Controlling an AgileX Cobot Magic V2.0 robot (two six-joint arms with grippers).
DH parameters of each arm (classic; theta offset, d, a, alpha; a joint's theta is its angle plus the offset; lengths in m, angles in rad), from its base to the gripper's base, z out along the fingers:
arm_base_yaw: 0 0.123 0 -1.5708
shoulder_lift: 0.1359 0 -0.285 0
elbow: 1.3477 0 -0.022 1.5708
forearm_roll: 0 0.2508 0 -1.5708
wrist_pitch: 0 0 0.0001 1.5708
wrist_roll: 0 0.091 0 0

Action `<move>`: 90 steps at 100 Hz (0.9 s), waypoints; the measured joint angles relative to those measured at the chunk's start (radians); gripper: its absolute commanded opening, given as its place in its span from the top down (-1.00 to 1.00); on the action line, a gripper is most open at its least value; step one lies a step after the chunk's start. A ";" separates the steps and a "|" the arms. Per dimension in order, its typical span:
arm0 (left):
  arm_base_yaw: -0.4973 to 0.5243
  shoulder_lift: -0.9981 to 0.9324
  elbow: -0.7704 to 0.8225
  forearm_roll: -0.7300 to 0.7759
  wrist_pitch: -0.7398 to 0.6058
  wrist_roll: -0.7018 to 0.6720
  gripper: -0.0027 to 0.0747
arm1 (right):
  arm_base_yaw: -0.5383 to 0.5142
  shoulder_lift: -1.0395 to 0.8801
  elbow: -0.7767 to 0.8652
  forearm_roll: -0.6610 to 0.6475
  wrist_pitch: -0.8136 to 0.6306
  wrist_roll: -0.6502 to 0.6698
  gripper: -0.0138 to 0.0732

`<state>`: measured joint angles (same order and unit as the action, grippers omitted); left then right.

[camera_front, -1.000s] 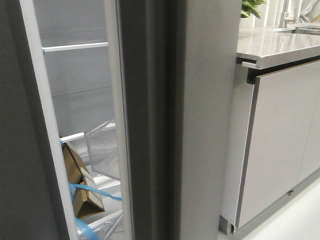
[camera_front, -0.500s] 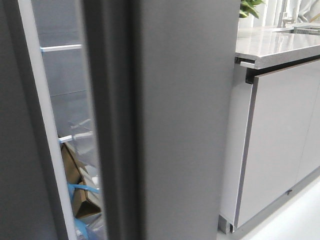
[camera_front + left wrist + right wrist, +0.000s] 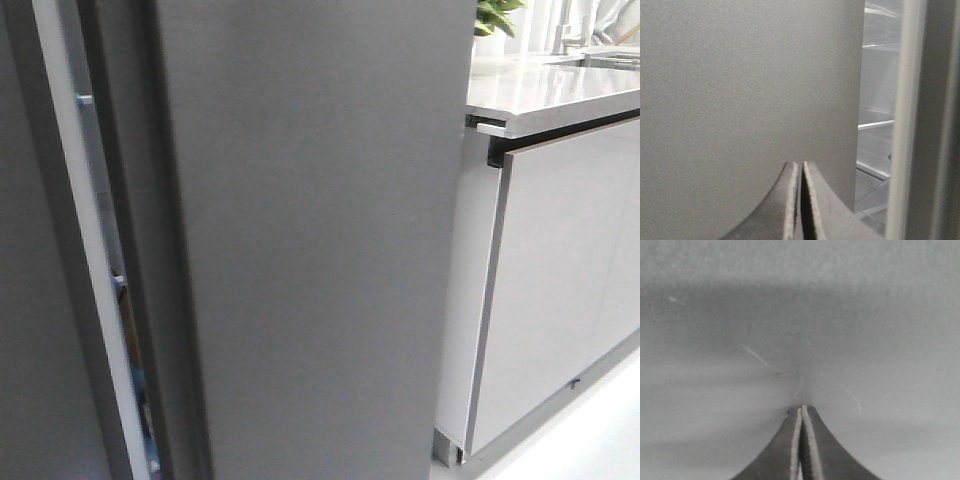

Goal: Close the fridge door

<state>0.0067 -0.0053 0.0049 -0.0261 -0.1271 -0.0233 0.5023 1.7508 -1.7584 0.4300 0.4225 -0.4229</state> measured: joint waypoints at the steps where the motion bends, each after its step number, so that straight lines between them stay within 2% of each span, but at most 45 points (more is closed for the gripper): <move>1: 0.000 0.000 0.000 0.000 0.000 0.000 0.98 | 0.000 0.008 -0.010 0.000 0.000 0.000 0.79; 13: 0.000 0.000 0.000 0.000 0.000 0.000 0.98 | 0.004 0.088 -0.102 0.000 -0.028 0.000 0.79; 35: 0.000 0.000 0.000 0.000 0.000 0.000 0.98 | 0.011 0.246 -0.263 0.009 -0.167 0.000 0.79; 68: 0.000 0.000 0.000 0.000 0.000 0.000 0.98 | 0.026 0.310 -0.347 0.011 -0.147 0.000 0.79; 76: 0.000 0.000 0.000 0.000 0.000 0.000 0.98 | 0.026 0.312 -0.348 0.011 -0.094 0.000 0.79; 90: 0.000 0.000 0.000 0.000 0.000 0.000 0.98 | 0.017 0.312 -0.348 0.007 0.118 0.000 0.79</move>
<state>0.0067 -0.0053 0.0049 -0.0261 -0.1271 -0.0233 0.5191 2.0627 -2.1062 0.4370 0.5402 -0.4232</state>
